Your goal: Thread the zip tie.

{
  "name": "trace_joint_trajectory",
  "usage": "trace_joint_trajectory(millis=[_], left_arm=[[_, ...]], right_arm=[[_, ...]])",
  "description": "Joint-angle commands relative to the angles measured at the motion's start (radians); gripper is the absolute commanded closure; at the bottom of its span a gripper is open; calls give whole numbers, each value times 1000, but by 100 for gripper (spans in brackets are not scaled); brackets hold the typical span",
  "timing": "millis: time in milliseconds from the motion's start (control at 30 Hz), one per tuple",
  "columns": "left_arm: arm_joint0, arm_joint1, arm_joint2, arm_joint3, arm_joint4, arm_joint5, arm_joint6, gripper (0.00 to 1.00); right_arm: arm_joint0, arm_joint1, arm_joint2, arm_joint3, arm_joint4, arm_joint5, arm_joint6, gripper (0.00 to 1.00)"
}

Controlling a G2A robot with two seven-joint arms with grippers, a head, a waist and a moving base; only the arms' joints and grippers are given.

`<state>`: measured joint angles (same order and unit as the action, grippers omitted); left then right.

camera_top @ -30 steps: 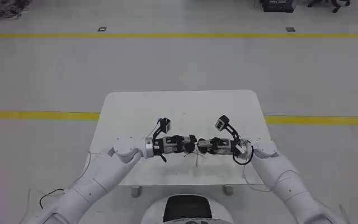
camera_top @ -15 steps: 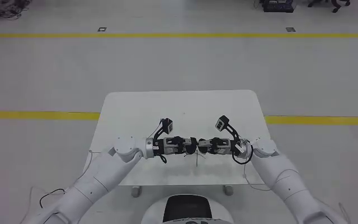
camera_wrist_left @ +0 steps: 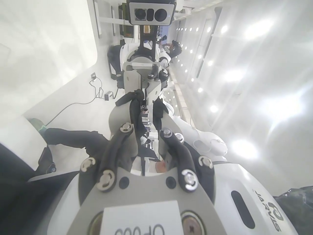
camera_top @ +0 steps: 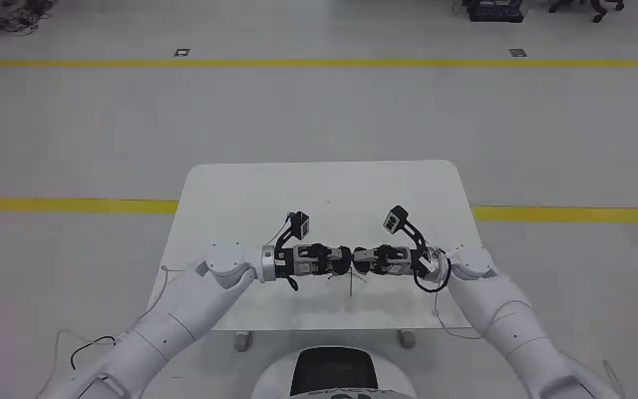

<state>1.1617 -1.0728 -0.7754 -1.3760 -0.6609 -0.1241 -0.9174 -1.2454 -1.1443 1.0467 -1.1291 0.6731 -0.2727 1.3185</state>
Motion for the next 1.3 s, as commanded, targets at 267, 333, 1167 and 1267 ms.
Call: trace_joint_trajectory(millis=[267, 333, 1167, 1267], left_arm=[[2, -1, -4, 3, 1, -2, 5, 90], [4, -1, -6, 3, 1, -3, 6, 91], [8, -5, -7, 14, -6, 1, -8, 94], [8, -5, -7, 14, -5, 0, -10, 95]], right_arm=[[1, 0, -2, 4, -6, 1, 1, 100], [1, 0, -2, 4, -8, 1, 0, 100], [2, -2, -8, 7, -6, 1, 11, 100], [3, -2, -10, 8, -6, 1, 10, 100]])
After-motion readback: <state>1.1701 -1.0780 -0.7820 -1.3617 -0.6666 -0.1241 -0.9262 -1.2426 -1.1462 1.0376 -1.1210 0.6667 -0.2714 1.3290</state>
